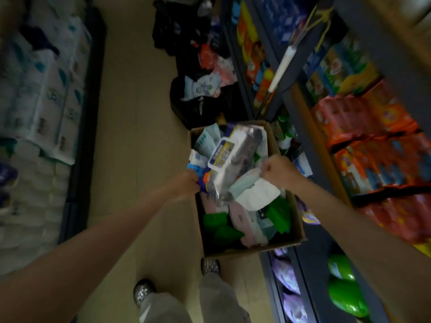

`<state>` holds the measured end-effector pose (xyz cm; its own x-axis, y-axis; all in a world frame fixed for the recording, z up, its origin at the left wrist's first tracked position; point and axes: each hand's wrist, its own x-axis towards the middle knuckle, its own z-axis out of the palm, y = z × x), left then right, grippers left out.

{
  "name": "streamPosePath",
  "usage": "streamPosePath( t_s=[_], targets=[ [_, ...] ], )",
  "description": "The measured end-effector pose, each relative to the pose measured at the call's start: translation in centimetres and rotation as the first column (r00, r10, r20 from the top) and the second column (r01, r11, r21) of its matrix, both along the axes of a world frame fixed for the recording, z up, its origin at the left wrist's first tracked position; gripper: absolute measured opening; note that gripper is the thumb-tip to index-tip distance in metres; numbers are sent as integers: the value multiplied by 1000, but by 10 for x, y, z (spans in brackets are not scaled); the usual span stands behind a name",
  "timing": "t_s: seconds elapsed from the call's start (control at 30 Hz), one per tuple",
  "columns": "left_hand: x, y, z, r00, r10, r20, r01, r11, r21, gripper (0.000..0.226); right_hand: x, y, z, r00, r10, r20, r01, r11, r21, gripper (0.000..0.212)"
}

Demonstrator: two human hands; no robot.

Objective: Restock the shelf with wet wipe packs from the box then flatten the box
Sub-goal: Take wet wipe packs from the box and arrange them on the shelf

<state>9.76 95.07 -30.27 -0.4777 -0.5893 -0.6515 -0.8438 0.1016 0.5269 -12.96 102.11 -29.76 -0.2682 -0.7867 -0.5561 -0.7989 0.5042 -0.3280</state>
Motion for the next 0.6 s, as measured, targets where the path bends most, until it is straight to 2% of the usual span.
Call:
streamPosePath(
  t_s=[0.03, 0.1, 0.2, 0.3, 0.37, 0.47, 0.53, 0.57, 0.6],
  targets=[
    [5, -2, 9, 1000, -15, -13, 14, 1000, -22, 22, 1, -7, 24, 994, -69, 81, 72, 996, -44, 31],
    [16, -9, 31, 998, -50, -40, 48, 998, -51, 40, 18, -20, 73, 965, -96, 243, 124, 987, -102, 28],
    [43, -12, 80, 988, -110, -104, 94, 984, -150, 64, 65, -42, 147, 900, 26, 435, 73, 975, -209, 25],
    [90, -22, 116, 991, -102, -81, 74, 951, -300, 91, 120, -61, 213, 841, 204, 502, 1, 926, -377, 32],
    [131, -32, 137, 997, -69, -29, 54, 927, -371, 98, 164, -71, 256, 821, 387, 420, -157, 860, -485, 28],
    [214, -37, 188, 997, 8, -76, -49, 831, -554, 102, 241, -80, 325, 720, 668, 189, -451, 658, -603, 22],
    [281, -37, 230, 982, -17, -187, -136, 622, -771, 103, 288, -85, 374, 615, 786, 61, -578, 502, -643, 19],
    [314, -37, 254, 970, -56, -235, -177, 499, -848, 107, 309, -86, 399, 573, 820, -1, -618, 431, -658, 18],
    [342, -31, 283, 960, -78, -270, -212, 428, -878, 116, 330, -87, 423, 540, 839, -65, -648, 365, -669, 18]
  ],
)
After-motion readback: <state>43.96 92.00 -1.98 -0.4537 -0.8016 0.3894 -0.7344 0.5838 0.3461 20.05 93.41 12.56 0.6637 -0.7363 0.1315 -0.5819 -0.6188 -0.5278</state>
